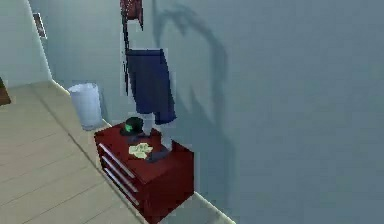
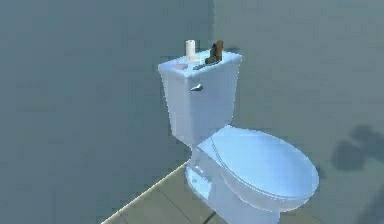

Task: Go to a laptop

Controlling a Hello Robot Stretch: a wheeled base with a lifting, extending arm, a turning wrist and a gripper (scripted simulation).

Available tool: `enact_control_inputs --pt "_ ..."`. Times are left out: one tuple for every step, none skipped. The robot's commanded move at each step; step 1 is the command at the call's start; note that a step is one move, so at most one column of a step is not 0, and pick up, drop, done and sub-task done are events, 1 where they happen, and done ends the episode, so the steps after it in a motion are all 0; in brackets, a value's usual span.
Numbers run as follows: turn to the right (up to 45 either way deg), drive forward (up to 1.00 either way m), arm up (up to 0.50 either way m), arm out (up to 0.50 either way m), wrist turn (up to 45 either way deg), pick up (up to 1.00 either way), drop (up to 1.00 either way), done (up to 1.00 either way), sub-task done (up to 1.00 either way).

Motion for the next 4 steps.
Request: enact_control_inputs --pt "0.0 0.2 0.0 0.0 0.0 0.0 0.0 0.0 0.0" --pt "-42.0 0.0 0.0 0.0 0.0 0.0 0.0 0.0 0.0" --pt "0.0 0.9 0.0 0.0 0.0 0.0 0.0 0.0 0.0" --pt "-12.0 0.0 0.0 0.0 0.0 0.0 0.0 0.0 0.0"
